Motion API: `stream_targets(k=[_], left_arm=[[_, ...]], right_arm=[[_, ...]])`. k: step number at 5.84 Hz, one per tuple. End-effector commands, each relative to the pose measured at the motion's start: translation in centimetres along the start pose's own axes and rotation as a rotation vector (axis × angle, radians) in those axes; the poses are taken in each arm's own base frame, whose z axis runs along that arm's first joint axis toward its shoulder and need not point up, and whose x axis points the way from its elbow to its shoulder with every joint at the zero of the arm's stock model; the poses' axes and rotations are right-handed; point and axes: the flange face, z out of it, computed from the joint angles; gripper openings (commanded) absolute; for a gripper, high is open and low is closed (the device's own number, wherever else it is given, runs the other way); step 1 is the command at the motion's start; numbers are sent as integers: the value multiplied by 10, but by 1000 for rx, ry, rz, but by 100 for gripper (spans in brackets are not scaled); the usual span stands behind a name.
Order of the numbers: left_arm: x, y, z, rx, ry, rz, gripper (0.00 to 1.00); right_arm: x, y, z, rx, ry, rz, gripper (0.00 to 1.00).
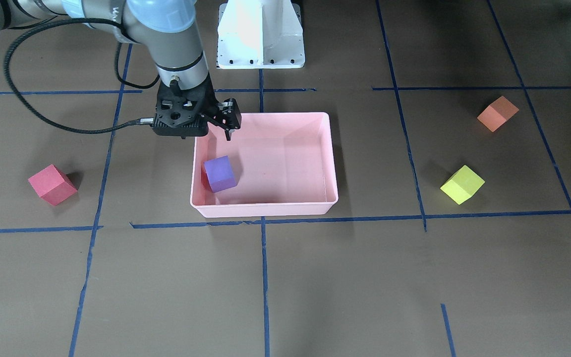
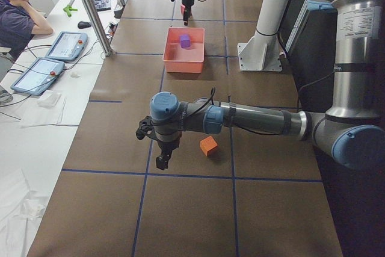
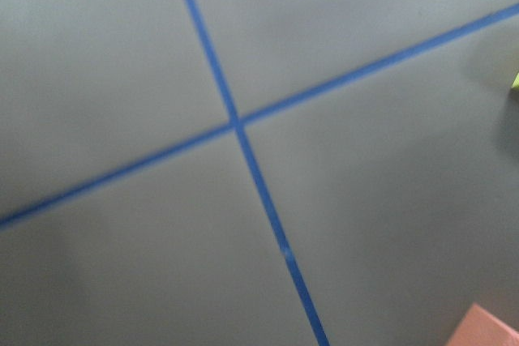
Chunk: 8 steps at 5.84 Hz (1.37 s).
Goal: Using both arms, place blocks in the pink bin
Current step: 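Lower the left gripper onto the yellow cube while the right gripper withdraws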
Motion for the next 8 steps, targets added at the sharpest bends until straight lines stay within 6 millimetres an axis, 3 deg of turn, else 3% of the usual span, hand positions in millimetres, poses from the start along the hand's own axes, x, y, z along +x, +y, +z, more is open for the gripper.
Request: stream_targets(k=[1,2,3,4,6,7,8], left_arm=[[48,-49,22,17,33,-109,100],[86,-65,41,63,58,-76,100],[112,-68,62,66,90,-67,100],[145,-70,93,32,122,17,100],[181,-86,141,65,183,158,100],[191,-109,152,64,192,181,100],[198,-119,157,63,197,192,100]], right_arm=[[67,-48,-14,-18,9,-101,100],[116,-72,-20,-23,23,-171,100],[168,-94,-30,-22,35,-236,100],[223,-106,-32,-35,48,-314,100],[333,-111,-53,-41,58,-430,100],[367,-109,-55,-50,54,-456,100],[373,-107,-55,-53,54,-448,100]])
